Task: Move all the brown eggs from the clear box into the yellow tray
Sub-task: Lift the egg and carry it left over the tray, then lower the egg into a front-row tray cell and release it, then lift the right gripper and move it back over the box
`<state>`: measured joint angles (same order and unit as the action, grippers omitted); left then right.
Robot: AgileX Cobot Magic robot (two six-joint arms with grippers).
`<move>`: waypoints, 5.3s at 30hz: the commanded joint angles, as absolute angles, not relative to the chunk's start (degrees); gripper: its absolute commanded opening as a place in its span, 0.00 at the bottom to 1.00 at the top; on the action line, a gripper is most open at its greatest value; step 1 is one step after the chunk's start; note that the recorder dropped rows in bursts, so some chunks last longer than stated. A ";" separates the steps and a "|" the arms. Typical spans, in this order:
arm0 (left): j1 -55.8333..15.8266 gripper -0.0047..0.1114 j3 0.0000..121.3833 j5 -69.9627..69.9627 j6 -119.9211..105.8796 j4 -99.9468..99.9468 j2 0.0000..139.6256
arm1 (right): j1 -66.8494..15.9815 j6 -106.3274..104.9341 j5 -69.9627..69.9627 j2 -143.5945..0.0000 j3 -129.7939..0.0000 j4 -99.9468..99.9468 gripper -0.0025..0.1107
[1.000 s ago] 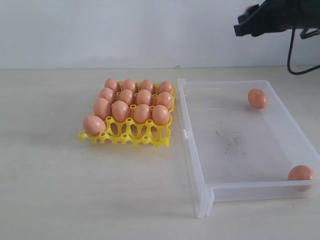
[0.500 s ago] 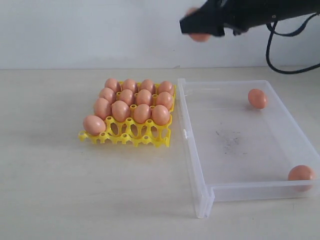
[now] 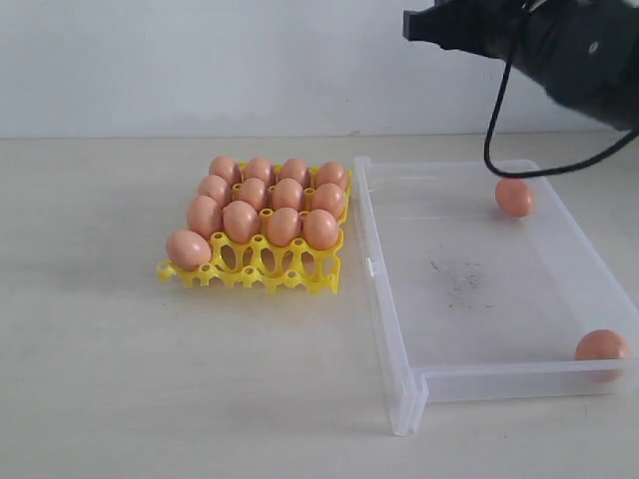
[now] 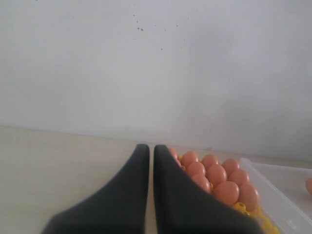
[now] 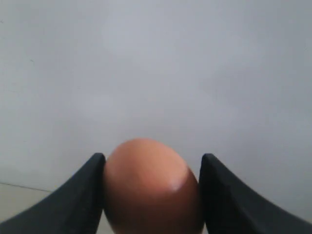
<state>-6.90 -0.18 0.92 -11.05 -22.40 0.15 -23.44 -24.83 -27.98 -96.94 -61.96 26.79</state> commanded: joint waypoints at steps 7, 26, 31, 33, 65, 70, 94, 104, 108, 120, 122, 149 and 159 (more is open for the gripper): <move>-7.23 0.07 0.00 0.00 -10.62 -22.92 0.00 | -25.75 14.49 -67.51 -96.66 -46.67 -31.12 0.02; -7.23 0.07 0.00 0.00 -10.62 -22.92 0.00 | -25.75 43.86 -69.96 -126.70 -73.77 -62.18 0.02; -7.23 0.07 0.00 0.00 -10.62 -22.92 0.00 | -25.85 46.01 -69.96 -132.34 -78.38 -62.18 0.02; -7.23 0.07 0.00 0.00 -10.62 -22.92 0.00 | -25.96 46.01 -69.96 -134.14 -79.40 -62.18 0.02; -7.23 0.07 0.00 0.00 -10.62 -22.92 0.00 | -28.63 47.28 -56.04 -138.72 -82.38 -60.72 0.02; -7.23 0.07 0.00 0.00 -10.62 -22.92 0.00 | -28.51 49.97 -55.83 -138.60 -82.38 -60.72 0.02; -7.23 0.07 0.00 0.00 -10.62 -22.92 0.00 | -28.51 53.64 -49.67 -138.37 -82.38 -62.46 0.02; -7.23 0.07 0.00 0.00 -10.62 -22.92 0.00 | -28.51 55.17 -48.90 -138.37 -82.38 -63.74 0.38; -7.23 0.07 0.00 0.00 -10.62 -22.92 0.00 | -28.51 55.84 -48.77 -138.37 -82.38 -63.74 0.53; -7.23 0.07 0.00 0.00 -10.62 -22.92 0.00 | -28.51 58.47 -47.85 -135.85 -82.38 -64.35 0.53; -7.23 0.07 0.00 0.00 -10.62 -22.92 0.00 | -28.51 59.53 -46.65 -134.34 -82.38 -64.92 0.53; -7.23 0.07 0.00 0.00 -10.62 -22.92 0.00 | -28.51 86.07 -7.05 -106.13 -79.11 -99.95 0.03; -7.23 0.07 0.00 0.00 -10.62 -22.92 0.00 | -27.50 54.56 32.90 -99.40 -72.09 -82.89 0.02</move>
